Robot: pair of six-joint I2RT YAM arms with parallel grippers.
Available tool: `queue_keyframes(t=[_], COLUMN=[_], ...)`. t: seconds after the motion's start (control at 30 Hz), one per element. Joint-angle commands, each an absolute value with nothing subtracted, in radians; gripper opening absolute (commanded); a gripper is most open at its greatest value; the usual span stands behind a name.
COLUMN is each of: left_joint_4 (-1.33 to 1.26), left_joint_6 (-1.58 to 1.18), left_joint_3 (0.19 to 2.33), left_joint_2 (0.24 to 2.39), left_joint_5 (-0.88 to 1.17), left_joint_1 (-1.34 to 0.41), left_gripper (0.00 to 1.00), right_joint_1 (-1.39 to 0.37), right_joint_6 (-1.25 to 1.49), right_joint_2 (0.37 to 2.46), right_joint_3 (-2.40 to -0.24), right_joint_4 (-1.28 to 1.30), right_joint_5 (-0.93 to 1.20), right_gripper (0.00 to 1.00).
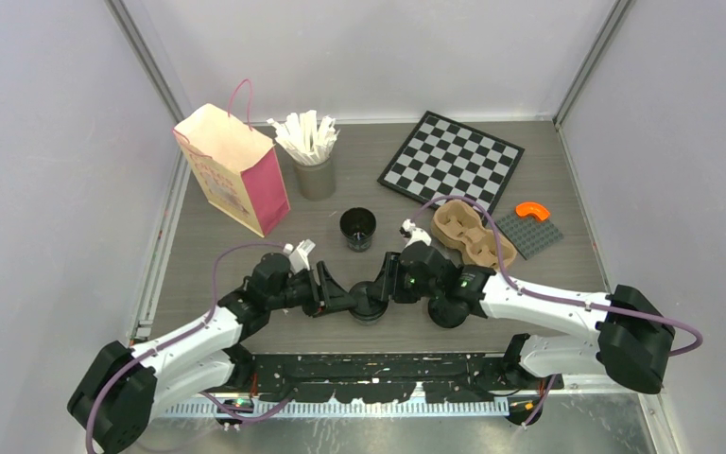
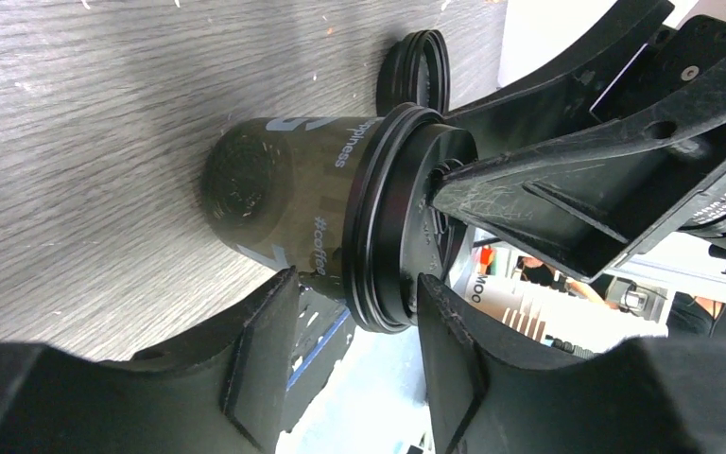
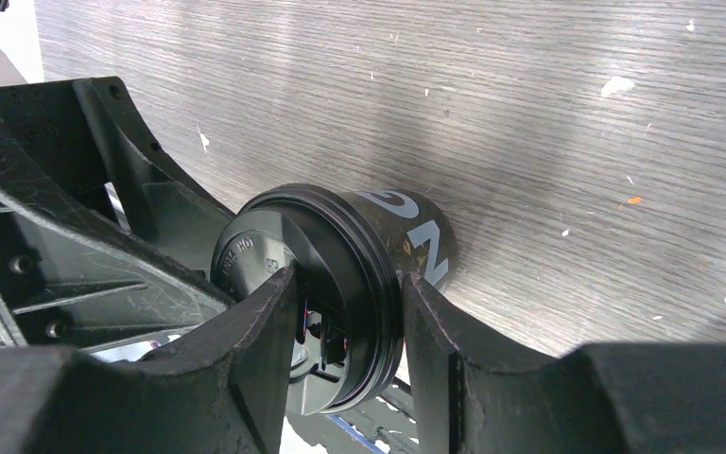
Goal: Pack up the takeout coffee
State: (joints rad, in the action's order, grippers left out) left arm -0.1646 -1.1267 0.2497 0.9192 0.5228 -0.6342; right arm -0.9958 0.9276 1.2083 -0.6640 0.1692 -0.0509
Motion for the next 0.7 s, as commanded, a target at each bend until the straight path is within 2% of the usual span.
queue_keyframes(t=[0.0, 0.17, 0.33, 0.47, 0.6, 0.67], left_joint_4=[-0.219, -0.219, -0.154, -0.07, -0.074, -0.077], left_joint_6=[-1.12, -1.097, -1.053, -1.019, -1.042, -1.049], left_joint_3=[0.233, 0.22, 0.225, 0.234, 0.234, 0.249], left_joint_2=[0.935, 0.973, 0.986, 0.97, 0.924, 0.885], left_joint_5=[0.494, 0.486, 0.438, 0.38, 0.396, 0.413], left_joint_1=[-0.64, -0.646, -0.656, -0.676, -0.688, -0.687], left_gripper=[0.49, 0.44, 0.29, 0.23, 0.24, 0.31], right_joint_1=[-1.003, -1.002, -1.003, -1.003, -1.003, -1.002], right_joint_6=[0.935, 0.953, 0.963, 0.965, 0.918, 0.881], right_joint_2=[1.21, 1.213, 1.203, 1.2, 1.222, 1.233], right_joint_3=[-0.622, -0.582, -0.549, -0.51, -0.522, -0.553], right_joint_4=[0.171, 0.129, 0.115, 0.083, 0.059, 0.074], right_joint_5=[-0.077, -0.069, -0.076, -0.072, -0.031, -0.021], right_gripper=[0.47, 0.46, 0.45, 0.44, 0.43, 0.42])
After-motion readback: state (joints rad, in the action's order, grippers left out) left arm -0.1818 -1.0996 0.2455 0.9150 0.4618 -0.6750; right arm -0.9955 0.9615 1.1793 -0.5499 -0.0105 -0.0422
